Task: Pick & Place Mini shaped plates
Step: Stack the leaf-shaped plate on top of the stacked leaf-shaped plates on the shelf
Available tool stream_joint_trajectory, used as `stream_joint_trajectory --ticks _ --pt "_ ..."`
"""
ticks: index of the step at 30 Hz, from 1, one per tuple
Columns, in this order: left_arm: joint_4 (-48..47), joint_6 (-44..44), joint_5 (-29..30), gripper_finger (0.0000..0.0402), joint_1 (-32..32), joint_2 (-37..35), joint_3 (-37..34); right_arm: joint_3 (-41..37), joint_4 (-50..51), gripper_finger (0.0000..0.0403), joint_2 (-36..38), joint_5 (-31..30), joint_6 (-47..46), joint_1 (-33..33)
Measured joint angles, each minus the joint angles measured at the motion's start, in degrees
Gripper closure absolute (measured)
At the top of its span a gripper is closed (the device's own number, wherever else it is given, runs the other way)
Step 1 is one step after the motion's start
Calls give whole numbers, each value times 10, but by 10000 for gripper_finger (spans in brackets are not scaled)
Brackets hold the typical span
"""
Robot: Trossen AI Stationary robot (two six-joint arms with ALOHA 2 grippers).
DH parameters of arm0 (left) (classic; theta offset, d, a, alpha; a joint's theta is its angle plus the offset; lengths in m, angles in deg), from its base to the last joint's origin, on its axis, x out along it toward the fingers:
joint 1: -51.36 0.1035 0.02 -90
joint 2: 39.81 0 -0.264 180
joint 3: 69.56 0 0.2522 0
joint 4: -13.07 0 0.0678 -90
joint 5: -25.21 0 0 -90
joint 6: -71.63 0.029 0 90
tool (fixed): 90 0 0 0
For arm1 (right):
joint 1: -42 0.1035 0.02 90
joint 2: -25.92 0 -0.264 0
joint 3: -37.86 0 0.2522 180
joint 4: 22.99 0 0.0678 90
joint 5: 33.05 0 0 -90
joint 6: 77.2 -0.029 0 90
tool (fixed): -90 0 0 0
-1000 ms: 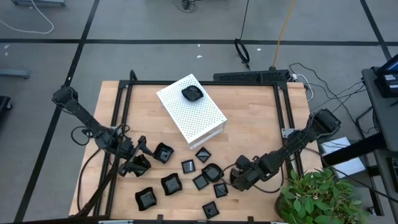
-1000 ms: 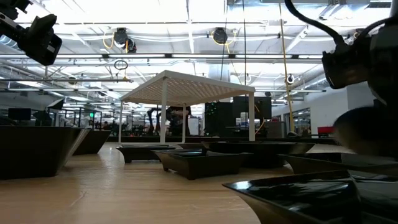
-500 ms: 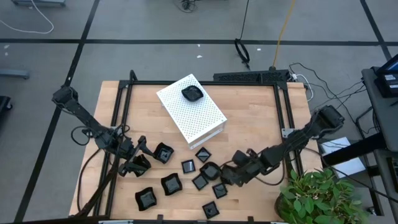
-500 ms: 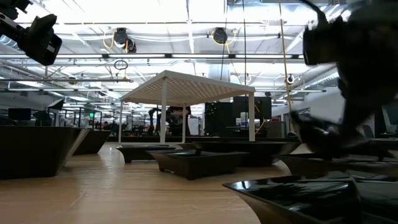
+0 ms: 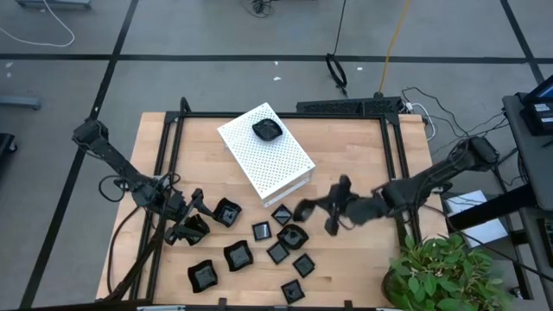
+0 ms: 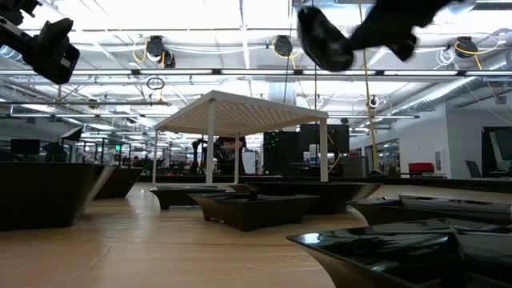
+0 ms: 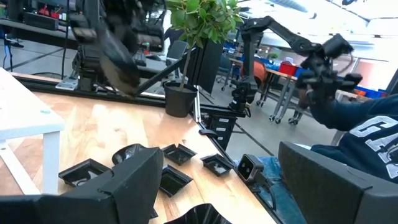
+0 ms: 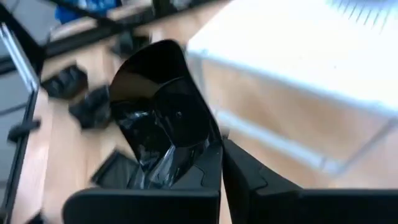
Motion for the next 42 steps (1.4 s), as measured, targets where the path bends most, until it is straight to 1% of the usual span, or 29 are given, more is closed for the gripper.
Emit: stream_joint_trajectory --ticks 1,3,6,10,13,15,18,22,26,32,33,37,42 --pt "0 0 0 78 0 0 0 0 -14 402 8 4 27 -18" --pt "0 0 0 78 0 0 0 0 -46 402 22 34 78 -59" --pt "0 0 0 78 0 0 0 7 -85 402 39 113 154 -141" --pt "0 0 0 78 0 0 0 56 -90 402 44 198 220 -265" --pt "0 0 0 78 0 0 0 121 -74 402 14 292 247 -358" --pt "0 0 0 78 0 0 0 177 -33 402 -24 346 254 -405" --pt "0 0 0 78 0 0 0 269 40 403 -91 389 276 -452" --pt "0 0 0 78 0 0 0 389 131 403 -187 391 300 -484" --pt "0 0 0 78 0 0 0 490 202 403 -275 391 315 -496" --pt "0 0 0 78 0 0 0 607 258 403 -359 393 383 -508" --pt "0 0 0 78 0 0 0 616 261 403 -367 396 395 -510" --pt "0 0 0 78 0 0 0 622 269 403 -389 438 445 -515" --pt "0 0 0 78 0 0 0 621 271 403 -403 437 491 -520"
